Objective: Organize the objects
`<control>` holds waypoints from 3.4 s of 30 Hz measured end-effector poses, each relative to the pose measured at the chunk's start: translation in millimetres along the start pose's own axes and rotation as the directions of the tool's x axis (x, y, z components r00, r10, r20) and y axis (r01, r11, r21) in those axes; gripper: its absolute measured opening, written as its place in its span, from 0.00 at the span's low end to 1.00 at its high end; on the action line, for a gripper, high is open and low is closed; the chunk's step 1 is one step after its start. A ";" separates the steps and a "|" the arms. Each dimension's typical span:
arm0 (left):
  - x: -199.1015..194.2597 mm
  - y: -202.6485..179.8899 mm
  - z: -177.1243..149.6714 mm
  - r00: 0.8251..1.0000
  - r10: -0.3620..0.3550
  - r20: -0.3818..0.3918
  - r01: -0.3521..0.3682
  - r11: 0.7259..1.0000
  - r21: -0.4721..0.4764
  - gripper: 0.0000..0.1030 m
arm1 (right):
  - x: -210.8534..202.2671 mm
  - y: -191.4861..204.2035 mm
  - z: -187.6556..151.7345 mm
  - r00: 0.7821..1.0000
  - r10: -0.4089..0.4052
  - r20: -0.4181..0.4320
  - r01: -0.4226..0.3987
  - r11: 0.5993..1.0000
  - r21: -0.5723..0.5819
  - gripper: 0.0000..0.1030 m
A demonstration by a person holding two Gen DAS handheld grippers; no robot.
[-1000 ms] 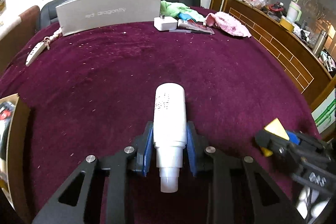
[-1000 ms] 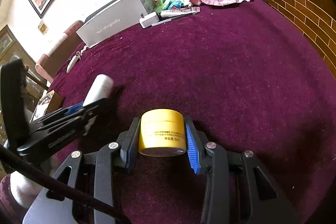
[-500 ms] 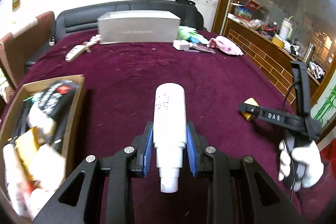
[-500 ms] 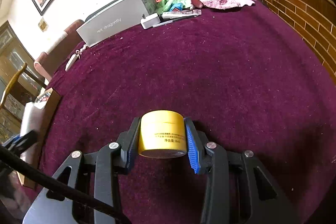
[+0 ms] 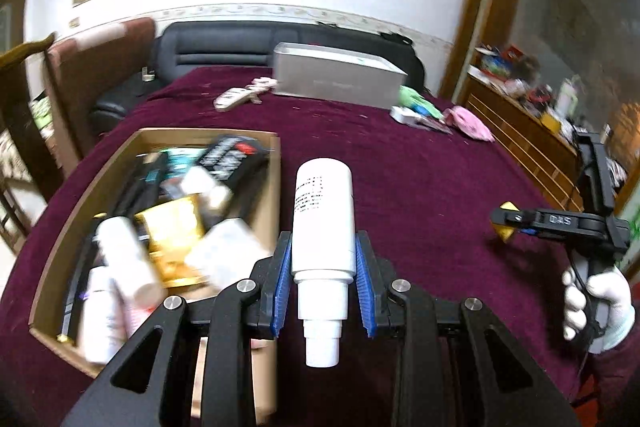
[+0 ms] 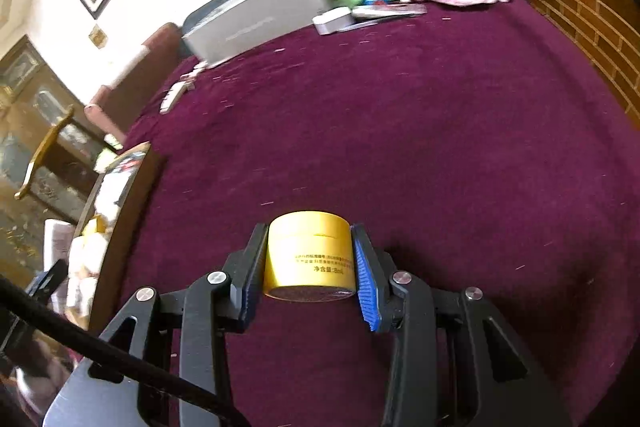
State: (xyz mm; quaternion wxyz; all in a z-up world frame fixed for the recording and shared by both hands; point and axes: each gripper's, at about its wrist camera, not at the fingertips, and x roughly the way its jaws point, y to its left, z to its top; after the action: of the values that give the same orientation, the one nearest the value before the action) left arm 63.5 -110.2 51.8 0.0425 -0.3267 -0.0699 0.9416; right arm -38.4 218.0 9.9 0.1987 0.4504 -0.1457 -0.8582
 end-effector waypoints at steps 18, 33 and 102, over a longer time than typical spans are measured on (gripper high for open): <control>-3.9 130.3 2.4 0.972 0.235 0.023 -0.231 0.965 -0.122 0.24 | 69.7 220.9 -32.4 0.927 0.283 -0.247 -0.340 0.912 -0.229 0.37; 33.2 150.8 5.8 0.956 0.288 -0.059 -0.293 0.951 -0.103 0.24 | 118.1 293.1 -80.5 0.927 0.201 -0.318 -0.326 0.849 -0.415 0.38; -92.0 105.2 -3.9 0.850 0.493 0.183 -0.432 0.854 -0.290 0.98 | 32.9 258.1 -100.0 0.992 0.123 -0.010 -0.112 0.865 -0.489 0.58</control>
State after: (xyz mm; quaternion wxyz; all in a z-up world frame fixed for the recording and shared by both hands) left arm 134.4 -225.1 88.0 -0.2358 -0.2147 -0.1059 0.9419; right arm 81.8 -31.4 41.9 0.3564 0.3664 0.0464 -0.8583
